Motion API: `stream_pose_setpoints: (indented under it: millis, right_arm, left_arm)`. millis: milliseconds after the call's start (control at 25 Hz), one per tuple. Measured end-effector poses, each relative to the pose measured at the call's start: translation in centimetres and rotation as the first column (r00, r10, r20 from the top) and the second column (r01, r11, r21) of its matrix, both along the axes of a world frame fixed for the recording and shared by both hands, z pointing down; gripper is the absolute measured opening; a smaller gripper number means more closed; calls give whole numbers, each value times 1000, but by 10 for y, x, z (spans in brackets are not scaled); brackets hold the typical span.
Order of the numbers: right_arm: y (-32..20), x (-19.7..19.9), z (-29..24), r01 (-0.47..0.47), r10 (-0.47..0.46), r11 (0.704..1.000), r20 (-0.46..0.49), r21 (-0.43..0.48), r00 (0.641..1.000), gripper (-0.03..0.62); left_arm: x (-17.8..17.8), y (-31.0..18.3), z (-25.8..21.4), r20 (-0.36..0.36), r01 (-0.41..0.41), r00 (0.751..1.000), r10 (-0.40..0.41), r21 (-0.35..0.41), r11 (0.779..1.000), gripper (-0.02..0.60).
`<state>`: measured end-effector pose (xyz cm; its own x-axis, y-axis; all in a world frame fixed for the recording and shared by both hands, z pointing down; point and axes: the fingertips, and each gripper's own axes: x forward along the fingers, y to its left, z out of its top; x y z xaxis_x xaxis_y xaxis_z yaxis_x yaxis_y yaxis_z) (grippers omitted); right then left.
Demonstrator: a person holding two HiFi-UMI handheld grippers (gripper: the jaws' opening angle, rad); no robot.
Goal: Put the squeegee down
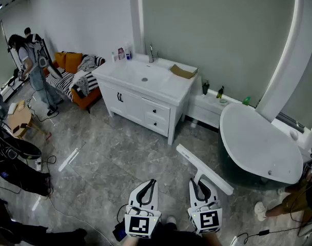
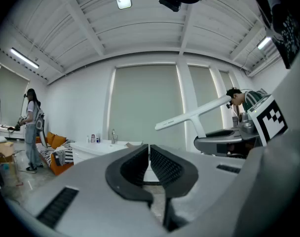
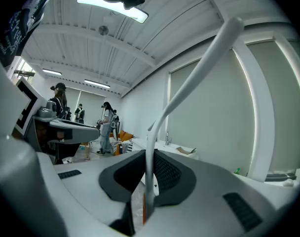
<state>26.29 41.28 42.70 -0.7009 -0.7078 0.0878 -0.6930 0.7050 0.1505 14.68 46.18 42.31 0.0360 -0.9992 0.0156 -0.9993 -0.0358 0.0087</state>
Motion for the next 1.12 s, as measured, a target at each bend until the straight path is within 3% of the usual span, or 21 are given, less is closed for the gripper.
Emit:
stream_pose_setpoints:
  millis: [400,720,1120]
  right_arm:
    - [13,-2,1,22,-21,1000,23,-14,1000,55]
    - [20,18,-2,82,-79,996,77,-37,994,55]
    - [20,33,8,119,-113,990,65,-82,991,55]
  left_arm:
    - [-13,11,-3,-6,57,998,-57,4,998,15]
    - [11,18,-8,-9,63,998,-63,23,998,15]
    - [29,23,-5,-45,89,995,-88,19,996,14]
